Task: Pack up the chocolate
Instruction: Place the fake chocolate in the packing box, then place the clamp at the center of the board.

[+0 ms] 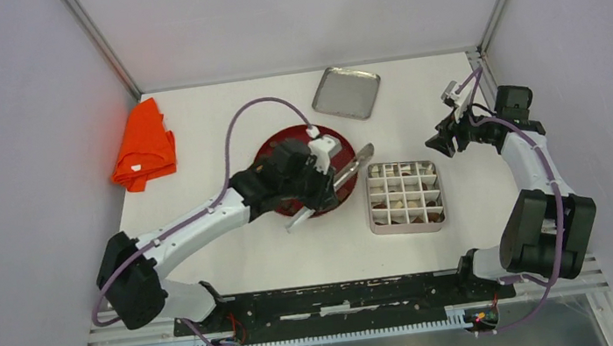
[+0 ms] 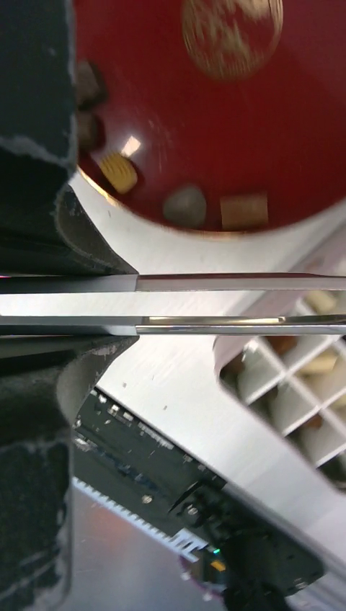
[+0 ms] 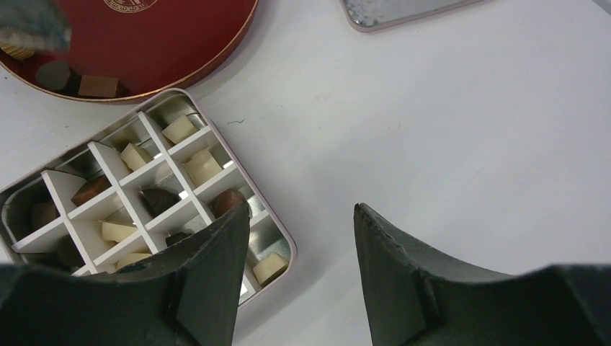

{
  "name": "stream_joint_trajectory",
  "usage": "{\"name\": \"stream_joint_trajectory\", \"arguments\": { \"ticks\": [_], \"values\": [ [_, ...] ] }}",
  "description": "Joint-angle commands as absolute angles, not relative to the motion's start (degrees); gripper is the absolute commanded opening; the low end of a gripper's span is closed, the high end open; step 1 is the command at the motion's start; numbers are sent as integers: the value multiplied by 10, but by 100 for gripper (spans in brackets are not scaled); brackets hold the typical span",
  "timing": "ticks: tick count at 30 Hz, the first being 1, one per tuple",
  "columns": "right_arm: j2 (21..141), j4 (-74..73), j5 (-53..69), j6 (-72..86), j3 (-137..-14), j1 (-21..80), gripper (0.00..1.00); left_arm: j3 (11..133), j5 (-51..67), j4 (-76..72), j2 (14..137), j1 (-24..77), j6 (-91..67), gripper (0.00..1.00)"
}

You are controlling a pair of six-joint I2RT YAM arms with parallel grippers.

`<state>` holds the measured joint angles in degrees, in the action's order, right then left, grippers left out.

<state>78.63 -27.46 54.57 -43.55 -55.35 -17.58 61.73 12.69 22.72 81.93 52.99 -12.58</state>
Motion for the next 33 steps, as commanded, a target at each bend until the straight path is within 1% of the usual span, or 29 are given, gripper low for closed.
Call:
{"name": "stream_joint_trajectory", "arguments": {
  "ticks": [1, 5, 9, 16, 19, 25, 33],
  "values": [
    [769, -265, 570, -431, -553, -179, 61, 604, 87, 224, 748, 463, -144, 2],
    [770, -264, 570, -431, -552, -179, 61, 589, 31, 246, 719, 412, -137, 2],
    [770, -262, 569, -431, -550, -179, 61, 559, -55, 248, 687, 353, -138, 2],
    [774, -264, 572, -431, -549, -178, 61, 474, -128, 174, 650, 193, -159, 3],
    [773, -264, 573, -432, -548, -179, 61, 448, -139, 137, 659, 156, -176, 3],
    [772, -266, 577, -434, -549, -179, 61, 436, -101, 95, 711, 108, -203, 3],
    [773, -270, 581, -437, -550, -178, 61, 408, -105, 30, 777, 83, -256, 4]
  ]
}}
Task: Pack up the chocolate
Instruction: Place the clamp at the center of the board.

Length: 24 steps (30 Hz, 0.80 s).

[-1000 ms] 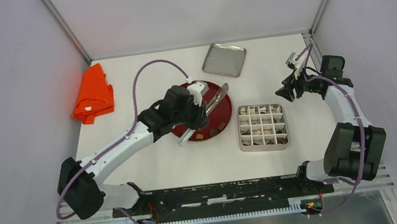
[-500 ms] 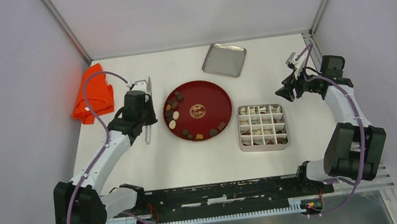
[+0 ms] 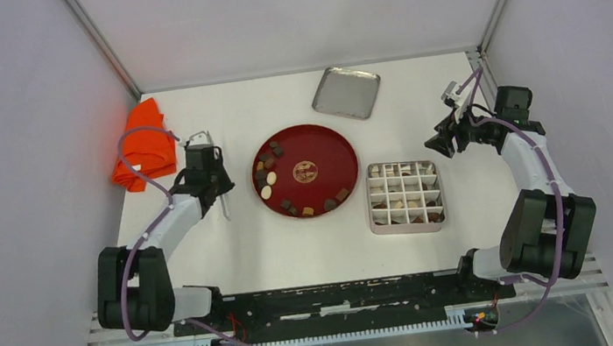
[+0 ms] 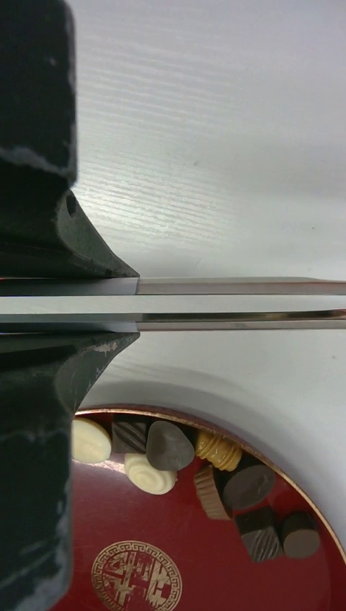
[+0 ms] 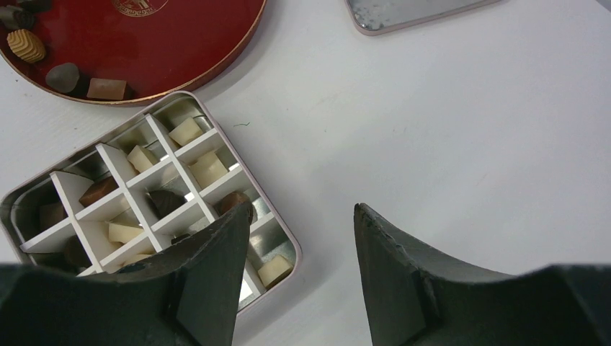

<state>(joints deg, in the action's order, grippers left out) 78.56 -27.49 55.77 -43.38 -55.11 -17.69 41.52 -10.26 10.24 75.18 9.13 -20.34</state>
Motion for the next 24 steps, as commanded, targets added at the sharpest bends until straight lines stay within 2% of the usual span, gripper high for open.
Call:
{"name": "stream_joint_trajectory", "arguments": {
  "ticks": [1, 10, 20, 24],
  "values": [
    [773, -271, 582, -438, -550, -178, 61, 411, -103, 29, 793, 81, -260, 4],
    [775, -276, 584, -444, -552, -179, 61, 417, -98, 26, 863, 78, -276, 10],
    [778, -288, 585, -453, -556, -178, 61, 425, -102, 47, 894, 77, -288, 42],
    [778, -290, 585, -457, -558, -178, 61, 428, -113, 59, 900, 76, -295, 51]
  ]
}}
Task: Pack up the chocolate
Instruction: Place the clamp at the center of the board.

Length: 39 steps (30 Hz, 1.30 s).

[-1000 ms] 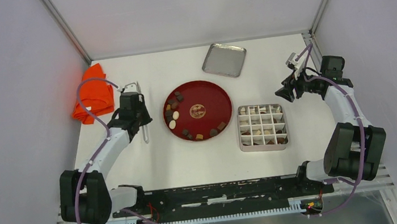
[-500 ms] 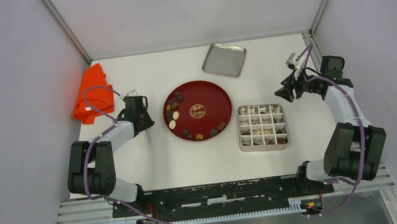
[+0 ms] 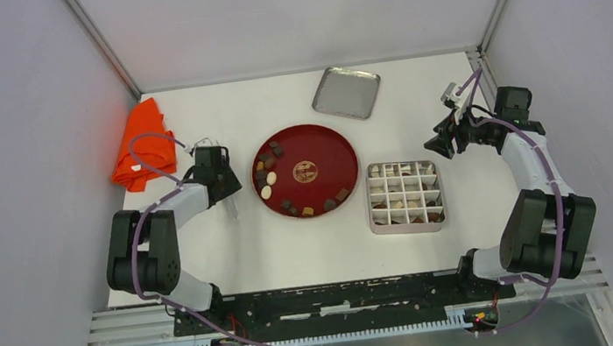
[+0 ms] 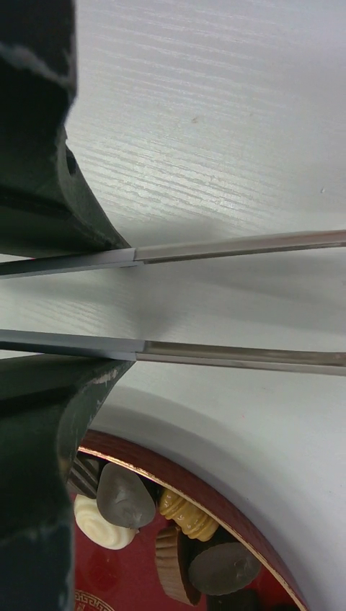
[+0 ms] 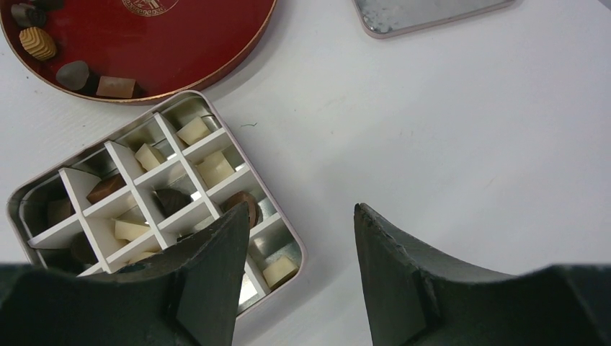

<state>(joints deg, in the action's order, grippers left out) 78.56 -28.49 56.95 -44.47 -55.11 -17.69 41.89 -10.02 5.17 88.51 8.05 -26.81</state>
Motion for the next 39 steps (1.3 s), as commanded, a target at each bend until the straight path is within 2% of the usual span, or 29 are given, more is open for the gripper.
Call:
{"name": "stream_joint_trajectory", "arguments": {
  "ticks": [1, 10, 21, 25, 26, 28, 35, 39],
  "values": [
    [778, -292, 586, -457, -558, -179, 61, 429, -113, 62, 900, 76, -295, 52],
    [779, -295, 588, -460, -560, -178, 61, 428, -126, 83, 882, 76, -300, 61],
    [777, -297, 589, -461, -560, -179, 61, 430, -122, 103, 852, 76, -300, 65],
    [776, -300, 585, -469, -560, -178, 61, 436, -98, 123, 804, 76, -296, 66],
    [776, -301, 585, -473, -560, -178, 61, 438, -88, 128, 790, 76, -294, 78],
    [774, -305, 589, -481, -559, -179, 61, 440, -65, 137, 758, 76, -288, 83],
    [758, -306, 614, -522, -550, -174, 61, 445, 31, 171, 629, 76, -261, 83],
    [739, -263, 565, -514, -555, -144, 63, 459, 99, 164, 555, 76, -247, 84]
  ]
}}
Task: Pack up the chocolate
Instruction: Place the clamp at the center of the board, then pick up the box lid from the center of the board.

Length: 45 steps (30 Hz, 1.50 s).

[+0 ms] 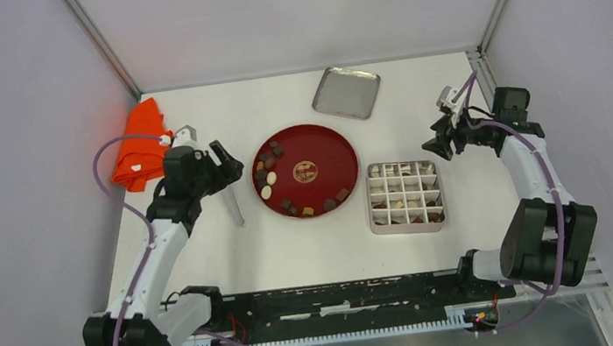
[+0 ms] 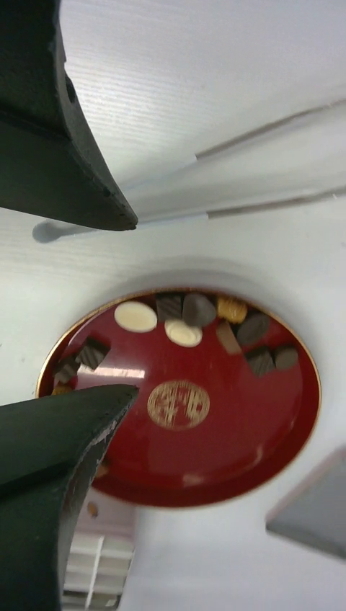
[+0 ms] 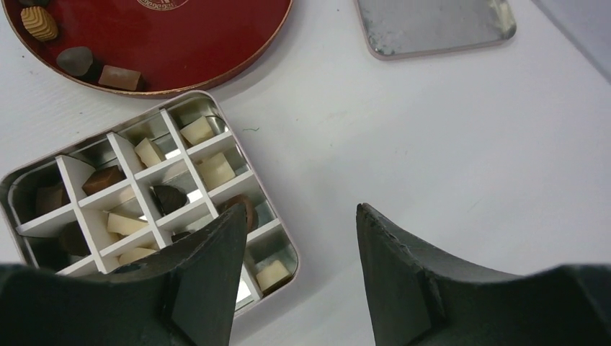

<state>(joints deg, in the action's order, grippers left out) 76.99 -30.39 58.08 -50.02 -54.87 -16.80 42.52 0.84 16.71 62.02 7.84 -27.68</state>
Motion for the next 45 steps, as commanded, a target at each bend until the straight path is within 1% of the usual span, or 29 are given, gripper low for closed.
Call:
{"name": "stream_joint_trajectory", "arguments": {
  "ticks": [1, 2, 3, 4, 6, 8, 10, 11, 13, 15, 18, 19, 21, 25, 30, 38, 45],
  "values": [
    [736, -255, 548, -516, -561, -135, 64, 466, 117, 159, 542, 76, -247, 85],
    [735, -250, 544, -521, -568, -128, 76, 475, 142, 152, 531, 76, -249, 85],
    [738, -246, 555, -527, -574, -125, 97, 484, 167, 141, 522, 76, -256, 85],
    [745, -238, 572, -520, -578, -125, 98, 491, 191, 127, 515, 76, -268, 86],
    [774, -231, 620, -497, -595, -123, 98, 499, 237, 91, 506, 76, -302, 92],
    [828, -320, 637, -554, -672, -103, 98, 496, 284, 38, 499, 76, -360, 99],
    [880, -398, 582, -605, -752, -60, 98, 492, 325, -13, 502, 76, -401, 99],
    [899, -394, 535, -588, -777, -35, 98, 490, 337, -31, 504, 76, -414, 99],
    [931, -344, 434, -527, -818, 4, 96, 491, 348, -33, 507, 77, -414, 100],
    [978, -350, 353, -518, -882, 44, 93, 495, 345, -12, 504, 76, -394, 100],
    [1074, -394, 261, -504, -999, 90, 77, 497, 330, 39, 493, 77, -368, 100],
    [1102, -410, 240, -495, -1042, 101, 72, 496, 325, 52, 489, 77, -361, 100],
    [1158, -430, 216, -487, -1096, 122, 68, 494, 317, 72, 480, 77, -348, 100],
    [1206, -408, 174, -473, -1118, 149, 61, 488, 302, 95, 470, 76, -327, 100],
    [1269, -417, 159, -465, -1157, 160, 56, 490, 295, 108, 474, 76, -306, 100],
    [1332, -406, 148, -459, -1178, 162, 55, 489, 287, 113, 493, 77, -294, 99],
    [1367, -398, 151, -450, -1189, 166, 52, 481, 280, 116, 495, 77, -290, 99]
  ]
}}
